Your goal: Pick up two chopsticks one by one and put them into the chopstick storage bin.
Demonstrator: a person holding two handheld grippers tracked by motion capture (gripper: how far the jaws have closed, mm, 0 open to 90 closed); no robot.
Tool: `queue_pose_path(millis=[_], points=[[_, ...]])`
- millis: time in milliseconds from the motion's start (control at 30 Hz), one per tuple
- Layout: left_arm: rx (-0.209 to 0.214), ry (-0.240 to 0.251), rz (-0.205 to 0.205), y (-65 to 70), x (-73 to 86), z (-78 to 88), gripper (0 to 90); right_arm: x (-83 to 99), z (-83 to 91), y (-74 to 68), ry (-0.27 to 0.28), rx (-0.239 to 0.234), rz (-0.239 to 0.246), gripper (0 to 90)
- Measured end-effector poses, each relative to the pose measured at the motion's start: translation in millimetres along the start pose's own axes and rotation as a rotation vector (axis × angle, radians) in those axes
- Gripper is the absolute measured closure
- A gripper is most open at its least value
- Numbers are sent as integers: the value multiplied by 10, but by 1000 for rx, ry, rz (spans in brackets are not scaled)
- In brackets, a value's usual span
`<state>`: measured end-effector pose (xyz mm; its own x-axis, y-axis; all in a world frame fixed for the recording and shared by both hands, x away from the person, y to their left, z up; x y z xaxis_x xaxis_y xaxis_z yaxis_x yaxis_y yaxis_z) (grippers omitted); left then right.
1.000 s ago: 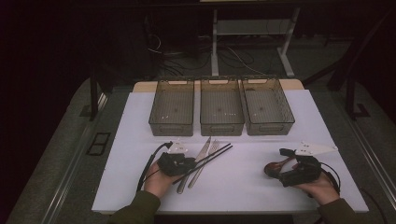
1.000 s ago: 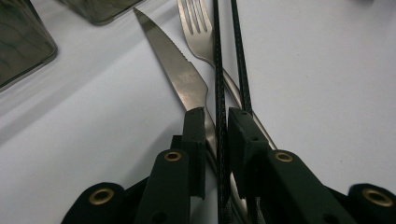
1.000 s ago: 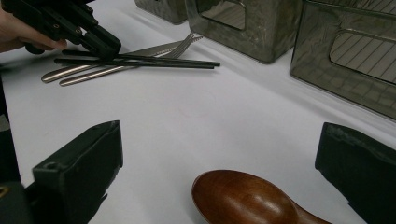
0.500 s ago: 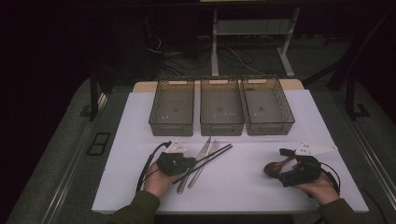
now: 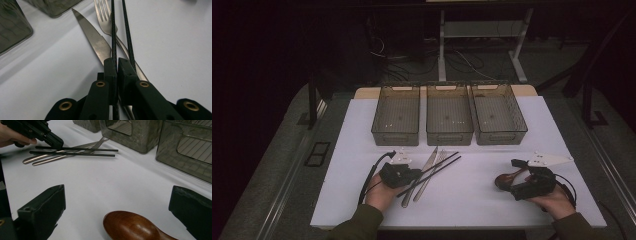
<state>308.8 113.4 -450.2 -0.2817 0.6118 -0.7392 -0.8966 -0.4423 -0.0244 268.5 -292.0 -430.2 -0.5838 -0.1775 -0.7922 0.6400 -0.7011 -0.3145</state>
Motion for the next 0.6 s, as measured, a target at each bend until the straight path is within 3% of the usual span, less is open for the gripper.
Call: queue_pose_path(millis=[367,600], points=[[17,25,24,-5,-44,68,851,1,4,-1,2,1,1,3],[38,44,4,11,-90,125,851,22,-8,7,6,5,-1,3]])
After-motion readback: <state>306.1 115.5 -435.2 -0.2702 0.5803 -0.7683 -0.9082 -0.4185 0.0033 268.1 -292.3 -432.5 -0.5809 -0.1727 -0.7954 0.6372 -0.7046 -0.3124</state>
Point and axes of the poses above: each handheld gripper's, and its own axes: z roughly backward along the jaws, x roughly out of its underside, y roughly to its right, the point moved 1 cm from there along -z, roughly forward along the jaws, and after that the axes turned 9 degrees about -z, right-handed, at the moved point
